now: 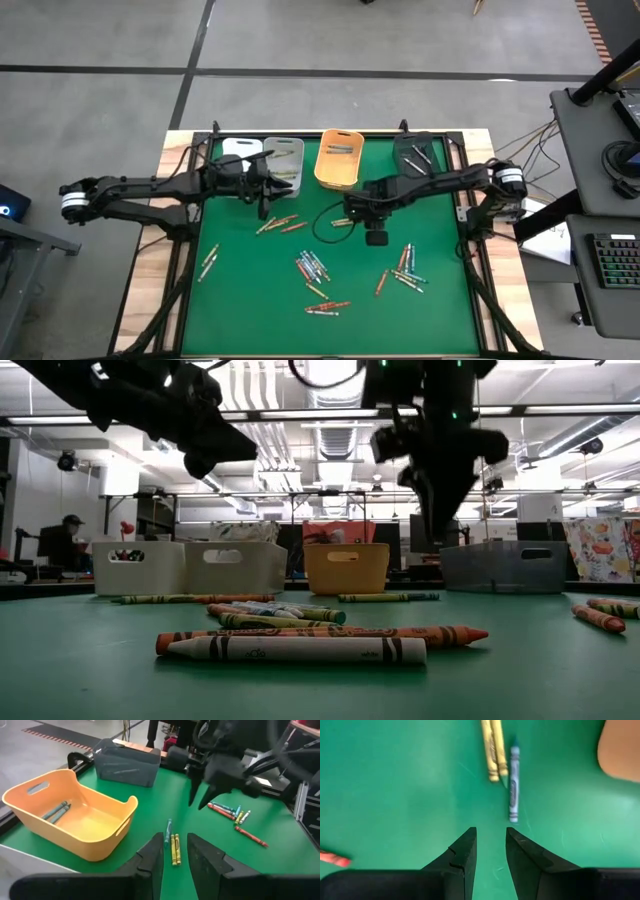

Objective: Sort crayons
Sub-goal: Put the blue crayon into the yellow bin

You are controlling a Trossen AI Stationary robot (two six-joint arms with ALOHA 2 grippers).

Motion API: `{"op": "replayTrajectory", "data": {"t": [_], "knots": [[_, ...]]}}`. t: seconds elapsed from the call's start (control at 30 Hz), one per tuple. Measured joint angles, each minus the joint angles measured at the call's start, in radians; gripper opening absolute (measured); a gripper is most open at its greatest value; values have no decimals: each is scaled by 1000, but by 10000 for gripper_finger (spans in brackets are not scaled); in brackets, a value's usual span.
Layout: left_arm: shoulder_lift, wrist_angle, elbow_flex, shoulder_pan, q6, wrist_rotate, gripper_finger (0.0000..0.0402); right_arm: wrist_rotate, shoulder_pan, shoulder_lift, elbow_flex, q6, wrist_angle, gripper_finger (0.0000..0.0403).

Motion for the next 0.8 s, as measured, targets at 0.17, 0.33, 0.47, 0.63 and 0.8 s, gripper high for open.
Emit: {"op": "replayTrajectory", "data": {"t": [0.17,0.33,0.47,0.63,0.8], "knots": [[14,-2,11,0,9,-2,68,1,-47,0,-51,-20,39,93],[22,-2,14,0,11,-7,68,1,-79,0,-105,-43,135,93],[22,-2,13,0,11,-7,68,1,-89,0,-157,-46,230,93],[22,-2,13,0,11,-7,68,-1,-88,0,-213,-53,332,93],[22,3,13,0,19,-8,68,0,-88,0,-260,-53,392,93]]}}
